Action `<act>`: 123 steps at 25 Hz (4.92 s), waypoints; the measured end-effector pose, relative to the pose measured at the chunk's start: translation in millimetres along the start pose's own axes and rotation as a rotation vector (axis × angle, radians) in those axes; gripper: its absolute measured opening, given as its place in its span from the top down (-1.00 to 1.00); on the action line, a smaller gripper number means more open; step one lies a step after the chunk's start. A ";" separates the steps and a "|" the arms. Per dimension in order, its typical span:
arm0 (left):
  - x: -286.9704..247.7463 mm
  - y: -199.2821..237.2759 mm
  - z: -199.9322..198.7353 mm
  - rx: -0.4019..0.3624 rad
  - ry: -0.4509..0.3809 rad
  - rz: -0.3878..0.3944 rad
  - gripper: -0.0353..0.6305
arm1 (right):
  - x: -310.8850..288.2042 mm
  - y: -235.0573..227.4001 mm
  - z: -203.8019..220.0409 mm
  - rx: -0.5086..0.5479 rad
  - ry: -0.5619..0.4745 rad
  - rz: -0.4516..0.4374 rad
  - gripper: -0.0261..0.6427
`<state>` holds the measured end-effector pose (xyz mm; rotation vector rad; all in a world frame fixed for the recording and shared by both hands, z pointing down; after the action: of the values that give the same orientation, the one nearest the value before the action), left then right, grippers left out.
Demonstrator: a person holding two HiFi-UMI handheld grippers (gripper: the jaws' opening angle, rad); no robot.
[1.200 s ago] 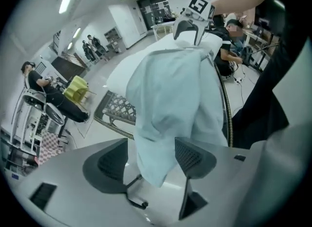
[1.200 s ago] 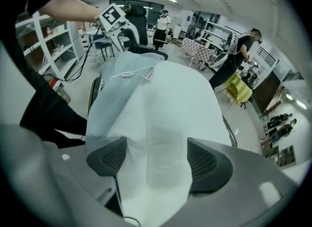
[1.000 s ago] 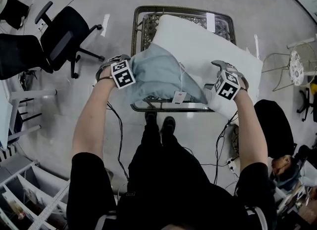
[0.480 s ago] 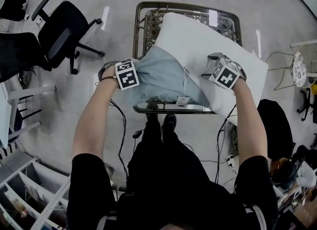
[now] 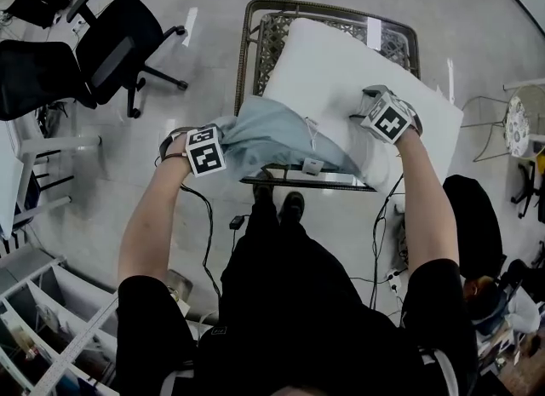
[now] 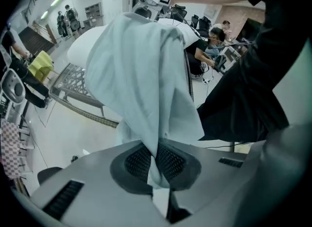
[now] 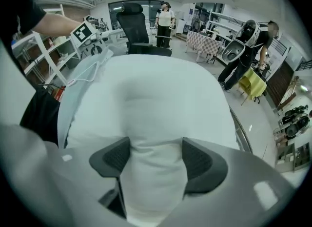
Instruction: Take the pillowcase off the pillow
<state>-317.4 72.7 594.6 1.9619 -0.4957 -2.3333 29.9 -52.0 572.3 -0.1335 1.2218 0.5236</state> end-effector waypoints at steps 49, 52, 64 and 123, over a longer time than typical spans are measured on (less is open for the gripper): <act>425.0 -65.9 -305.4 -0.493 -0.642 -0.632 0.84 | 201.5 -51.8 25.8 -0.425 -0.351 0.378 0.00; 420.4 -48.9 -328.7 -0.535 -0.676 -0.609 0.84 | 210.2 -66.1 37.3 -0.479 -0.342 0.424 0.00; 277.6 8.3 -403.1 -0.488 -0.681 -0.353 0.83 | 196.6 -68.8 157.7 -0.663 -0.206 0.448 0.00; 250.1 24.3 -228.5 0.176 -0.996 -0.399 0.63 | 222.0 -91.5 1.8 -0.874 -0.748 0.224 0.52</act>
<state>-148.4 -59.0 331.1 0.8226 -0.3494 -3.5356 126.1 -62.2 352.5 -0.4928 0.2173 1.1590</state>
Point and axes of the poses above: the fingertips, and each gripper's own axes: x backward along the fingers, y to its left, z out of its underside, the point moved 3 cm from there along x, backward along the fingers, and after that the axes turned 9 degrees about z, right-handed, at the moved point
